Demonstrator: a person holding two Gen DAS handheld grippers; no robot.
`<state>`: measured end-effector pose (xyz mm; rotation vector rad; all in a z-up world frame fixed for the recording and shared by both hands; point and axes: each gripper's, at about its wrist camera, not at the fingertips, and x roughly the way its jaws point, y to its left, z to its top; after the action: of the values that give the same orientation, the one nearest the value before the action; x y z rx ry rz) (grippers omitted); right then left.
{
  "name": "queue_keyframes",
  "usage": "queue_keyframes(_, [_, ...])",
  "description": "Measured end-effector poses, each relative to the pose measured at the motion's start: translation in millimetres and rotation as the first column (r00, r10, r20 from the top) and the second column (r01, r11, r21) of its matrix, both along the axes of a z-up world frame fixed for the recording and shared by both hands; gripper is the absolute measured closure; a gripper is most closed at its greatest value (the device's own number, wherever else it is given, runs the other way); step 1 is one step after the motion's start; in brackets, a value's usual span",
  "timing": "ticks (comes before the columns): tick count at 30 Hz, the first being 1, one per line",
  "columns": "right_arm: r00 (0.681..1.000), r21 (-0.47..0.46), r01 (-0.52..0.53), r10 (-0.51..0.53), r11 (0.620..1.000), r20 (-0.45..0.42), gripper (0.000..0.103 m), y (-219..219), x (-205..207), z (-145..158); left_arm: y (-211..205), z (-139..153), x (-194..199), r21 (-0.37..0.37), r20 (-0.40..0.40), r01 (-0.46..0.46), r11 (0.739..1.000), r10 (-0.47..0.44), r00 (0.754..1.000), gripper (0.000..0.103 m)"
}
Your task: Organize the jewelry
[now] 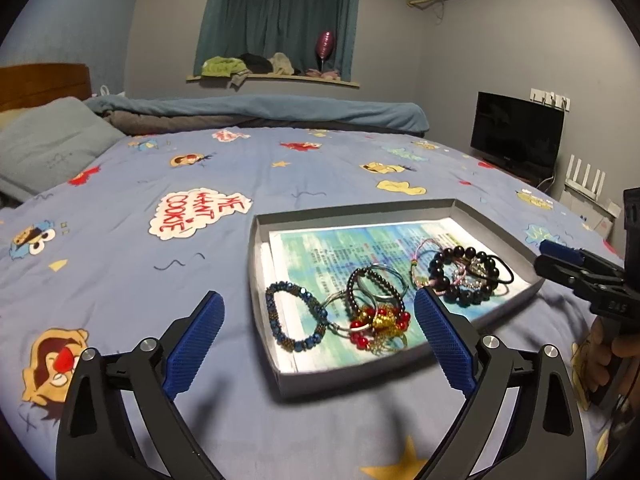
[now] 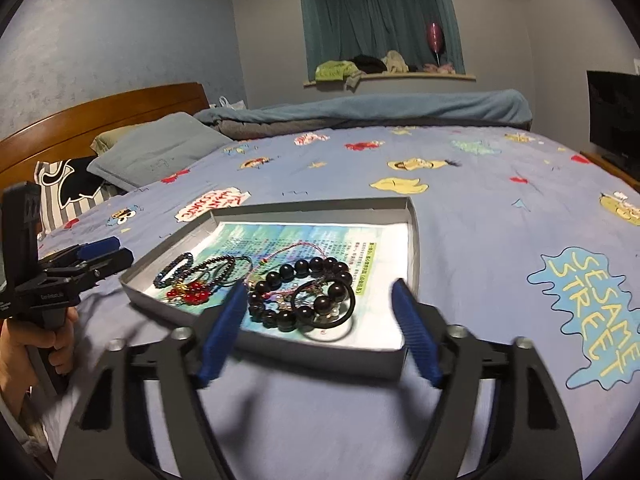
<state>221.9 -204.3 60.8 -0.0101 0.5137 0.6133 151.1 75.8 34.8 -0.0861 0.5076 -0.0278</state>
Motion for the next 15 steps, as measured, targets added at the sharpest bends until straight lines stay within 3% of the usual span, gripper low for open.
queue_keyframes(5, [1.0,0.028,-0.004,0.003,1.0,0.025,0.007,-4.5,-11.9,1.6,-4.8,-3.4,-9.1,-0.023,0.0,0.01,1.0,-0.01,1.0,0.006])
queue_keyframes(15, [0.999,0.036,0.004,-0.005,0.999,0.038,0.006,-8.8,-27.4,-0.4,-30.9,-11.0,-28.6,-0.001,0.009,0.025,1.0,-0.025,1.0,0.005])
